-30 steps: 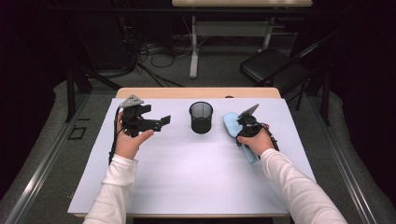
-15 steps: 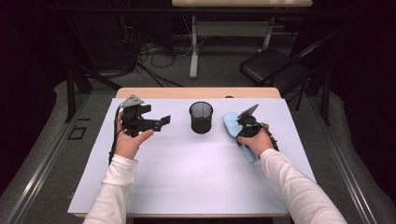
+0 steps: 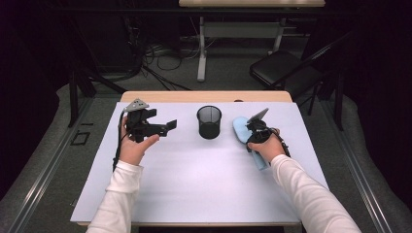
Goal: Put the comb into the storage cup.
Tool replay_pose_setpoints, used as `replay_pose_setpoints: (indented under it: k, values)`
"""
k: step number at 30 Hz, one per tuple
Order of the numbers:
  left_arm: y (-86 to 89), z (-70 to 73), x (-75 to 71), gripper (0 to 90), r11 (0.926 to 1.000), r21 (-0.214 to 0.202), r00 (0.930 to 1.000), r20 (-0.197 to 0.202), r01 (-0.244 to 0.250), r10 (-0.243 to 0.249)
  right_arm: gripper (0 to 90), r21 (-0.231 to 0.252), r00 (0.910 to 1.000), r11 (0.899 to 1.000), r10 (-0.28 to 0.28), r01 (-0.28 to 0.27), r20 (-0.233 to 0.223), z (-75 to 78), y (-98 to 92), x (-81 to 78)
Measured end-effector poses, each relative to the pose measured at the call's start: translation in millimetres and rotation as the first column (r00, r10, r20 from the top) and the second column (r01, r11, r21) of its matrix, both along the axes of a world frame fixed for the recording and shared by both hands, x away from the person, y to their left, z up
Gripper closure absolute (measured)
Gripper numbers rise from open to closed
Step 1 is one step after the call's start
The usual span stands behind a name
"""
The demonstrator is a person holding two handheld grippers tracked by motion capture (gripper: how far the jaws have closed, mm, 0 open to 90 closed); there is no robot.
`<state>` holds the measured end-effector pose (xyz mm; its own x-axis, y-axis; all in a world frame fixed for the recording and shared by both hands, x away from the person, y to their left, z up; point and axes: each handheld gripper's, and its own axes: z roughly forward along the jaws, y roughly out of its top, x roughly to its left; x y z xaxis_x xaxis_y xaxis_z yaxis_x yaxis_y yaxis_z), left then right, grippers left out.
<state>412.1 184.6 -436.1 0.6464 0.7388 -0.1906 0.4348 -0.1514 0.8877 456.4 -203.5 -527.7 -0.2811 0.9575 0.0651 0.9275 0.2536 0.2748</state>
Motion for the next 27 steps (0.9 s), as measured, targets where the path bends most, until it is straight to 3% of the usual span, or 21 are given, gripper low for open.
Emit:
replay_pose_setpoints:
  k: [23, 27]
  values:
    - [0.5, -0.2, 0.1, 1.1, 1.0000, 0.003, 1.0000, 0.001, -0.002, 0.002, 69.6, 0.001, 1.0000, 1.000, 0.008, -0.008, 0.002, 1.1, -0.4, -0.6]
    - [1.1, 0.0, -0.1, 1.0, 1.0000, 0.002, 1.0000, 0.000, -0.002, 0.002, 69.6, 0.009, 0.9997, 1.000, 0.016, -0.016, 0.019, 1.0, -0.8, -1.0]
